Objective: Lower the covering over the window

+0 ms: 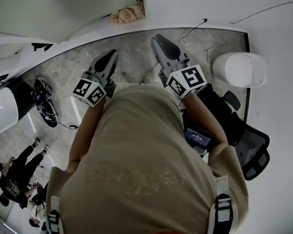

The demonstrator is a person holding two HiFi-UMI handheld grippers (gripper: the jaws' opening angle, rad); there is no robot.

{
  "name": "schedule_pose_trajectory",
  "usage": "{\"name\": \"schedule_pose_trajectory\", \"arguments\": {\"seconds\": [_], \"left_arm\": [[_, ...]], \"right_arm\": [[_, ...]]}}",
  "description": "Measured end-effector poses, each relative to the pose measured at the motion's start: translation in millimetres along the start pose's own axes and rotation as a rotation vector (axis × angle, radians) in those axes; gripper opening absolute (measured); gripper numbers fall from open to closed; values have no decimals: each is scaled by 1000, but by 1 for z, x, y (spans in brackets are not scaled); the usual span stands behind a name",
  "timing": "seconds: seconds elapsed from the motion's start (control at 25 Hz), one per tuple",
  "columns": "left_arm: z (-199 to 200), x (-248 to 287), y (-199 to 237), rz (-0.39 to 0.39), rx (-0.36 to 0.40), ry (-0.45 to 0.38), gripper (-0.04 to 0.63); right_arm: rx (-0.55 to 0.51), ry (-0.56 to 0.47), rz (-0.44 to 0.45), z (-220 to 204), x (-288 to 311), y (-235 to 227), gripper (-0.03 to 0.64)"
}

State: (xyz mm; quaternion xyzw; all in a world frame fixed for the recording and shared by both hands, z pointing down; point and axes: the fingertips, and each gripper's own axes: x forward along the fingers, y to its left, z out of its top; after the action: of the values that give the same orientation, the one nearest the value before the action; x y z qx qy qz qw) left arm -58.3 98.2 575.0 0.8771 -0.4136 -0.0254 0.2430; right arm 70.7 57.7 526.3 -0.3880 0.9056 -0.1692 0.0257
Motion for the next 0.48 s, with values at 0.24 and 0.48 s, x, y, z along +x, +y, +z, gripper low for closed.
{"name": "schedule_pose_trajectory", "arguments": {"seconds": [0.24, 0.48], "left_arm": [[-19, 17, -23, 7, -4, 2, 17], [-21, 18, -8, 28, -30, 12, 18]], "right_arm": [[1, 16, 29, -4, -13, -13, 48], [14, 42, 34, -11, -2, -19, 48]]}}
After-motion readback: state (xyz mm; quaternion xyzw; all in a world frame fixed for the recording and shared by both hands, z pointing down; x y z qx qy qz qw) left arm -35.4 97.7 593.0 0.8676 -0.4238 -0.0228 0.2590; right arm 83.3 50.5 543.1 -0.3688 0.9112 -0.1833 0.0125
